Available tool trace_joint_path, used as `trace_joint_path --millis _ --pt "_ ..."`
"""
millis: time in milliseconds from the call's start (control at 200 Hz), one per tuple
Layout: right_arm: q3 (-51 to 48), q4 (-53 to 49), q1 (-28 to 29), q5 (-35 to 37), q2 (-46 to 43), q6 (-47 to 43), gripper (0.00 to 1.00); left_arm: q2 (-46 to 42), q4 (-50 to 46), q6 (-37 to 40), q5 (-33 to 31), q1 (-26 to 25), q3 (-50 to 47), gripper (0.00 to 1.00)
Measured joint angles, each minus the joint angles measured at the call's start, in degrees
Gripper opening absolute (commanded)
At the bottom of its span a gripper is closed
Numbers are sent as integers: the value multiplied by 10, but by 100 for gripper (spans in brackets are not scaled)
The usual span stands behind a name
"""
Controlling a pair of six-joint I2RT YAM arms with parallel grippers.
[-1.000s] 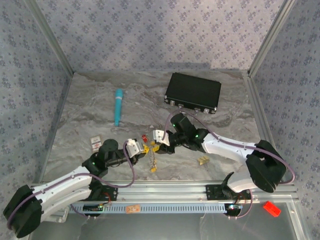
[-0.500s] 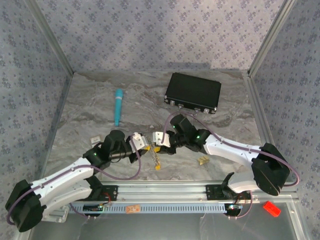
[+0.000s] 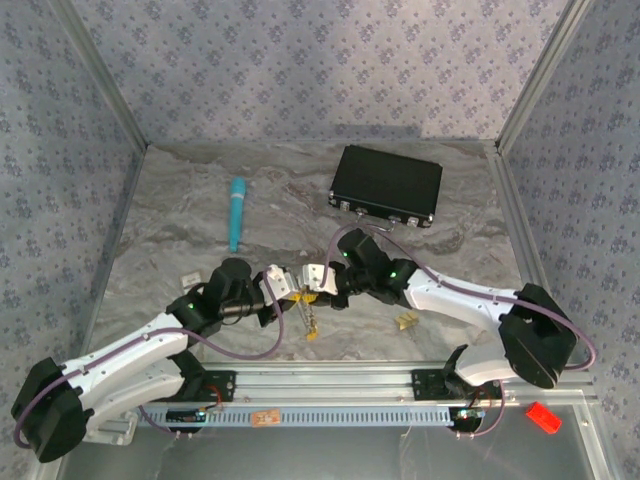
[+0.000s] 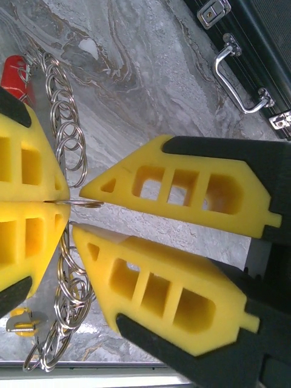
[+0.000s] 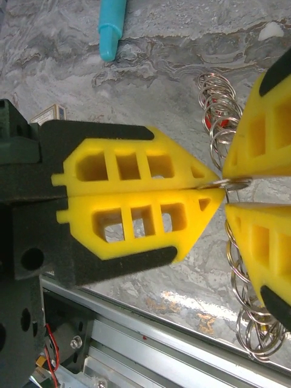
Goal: Put the keys on the keyring
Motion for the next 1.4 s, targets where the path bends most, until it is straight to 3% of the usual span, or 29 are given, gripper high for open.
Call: trace_joint_path --millis 75,125,280,390,555,770,1124,1239,1404 --pt "2 0 0 -2 3 5 0 1 -2 1 2 0 0 0" --pt "2 0 0 -4 4 5 0 1 -3 2 2 0 0 0" --pt "2 0 -1 -14 6 8 0 1 8 -2 -1 0 -5 17" --pt "2 1 -3 -24 9 13 0 -5 41 -7 -3 0 -26 20" --pt "2 8 -7 -39 14 26 0 -7 87 -14 -3 0 -56 17" --pt "2 24 -11 -48 19 37 0 -15 110 -20 -2 0 -74 2" --pt "2 35 -11 -60 19 41 0 -54 118 -17 -12 0 -83 19" --pt "2 35 -11 -61 19 41 0 -54 120 -17 -14 0 -85 18" --pt "2 35 -11 -60 19 41 0 -54 123 -18 -13 0 -86 9"
